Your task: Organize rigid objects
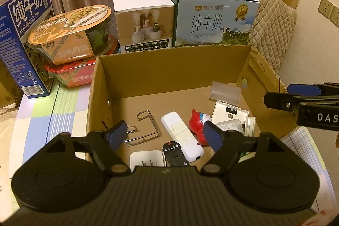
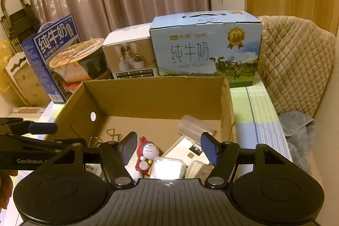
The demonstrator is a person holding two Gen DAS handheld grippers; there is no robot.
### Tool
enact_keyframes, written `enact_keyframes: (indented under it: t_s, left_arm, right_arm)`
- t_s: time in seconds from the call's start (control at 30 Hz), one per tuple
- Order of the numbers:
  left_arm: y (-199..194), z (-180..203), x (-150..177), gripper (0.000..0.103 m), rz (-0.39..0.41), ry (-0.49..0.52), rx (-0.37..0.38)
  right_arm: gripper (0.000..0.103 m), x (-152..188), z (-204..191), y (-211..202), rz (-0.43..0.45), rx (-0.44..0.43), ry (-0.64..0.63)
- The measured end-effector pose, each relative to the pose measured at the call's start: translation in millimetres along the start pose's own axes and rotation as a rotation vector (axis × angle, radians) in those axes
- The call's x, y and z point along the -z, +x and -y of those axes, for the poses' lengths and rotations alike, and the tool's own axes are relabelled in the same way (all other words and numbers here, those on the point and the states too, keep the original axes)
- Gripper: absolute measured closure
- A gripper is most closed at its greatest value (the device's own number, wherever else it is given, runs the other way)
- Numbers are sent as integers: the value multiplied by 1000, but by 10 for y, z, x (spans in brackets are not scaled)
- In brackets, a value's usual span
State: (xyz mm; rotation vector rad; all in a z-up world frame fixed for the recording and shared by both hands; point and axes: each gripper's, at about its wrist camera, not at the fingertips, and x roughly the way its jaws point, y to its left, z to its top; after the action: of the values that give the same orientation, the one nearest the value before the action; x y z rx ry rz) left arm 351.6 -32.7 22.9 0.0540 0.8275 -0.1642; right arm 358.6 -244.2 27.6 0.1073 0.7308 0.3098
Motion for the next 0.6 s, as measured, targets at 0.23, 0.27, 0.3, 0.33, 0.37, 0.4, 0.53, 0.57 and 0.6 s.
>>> enact_keyframes:
  t_s: [0.23,0.27,0.3,0.33,0.37,0.4,0.53,0.57,0.6]
  left_arm:
    - [-145,3,23,7,25,-11,-21]
    - [-173,4,21,5,25,-13,-21]
    - [-203,8,22,4,27,-15,-22]
    - [-238,15,25,3,32,-16,-26]
    - [-275,23,31,1,36,-17,-28]
    - [-306,28,36,1,40,-17,-29]
    - [-483,31,93,1,58,-30,-23]
    - [-533,28,115,1,65,-37,-20]
    - [-592,22,143,1,72,-49,-16]
  right_arm:
    - [38,43,25,-121,-11,9,12]
    - [38,51,29,-146,-13,12,15]
    - [37,61,32,-168,-16,15,19]
    - [37,66,32,-190,-19,16,22]
    - [36,70,33,-217,-21,17,25]
    - [36,74,33,-252,-23,18,28]
    - [33,100,32,-417,-21,17,40]
    - [31,110,31,-465,-20,18,43]
    - [30,125,29,-518,-21,18,46]
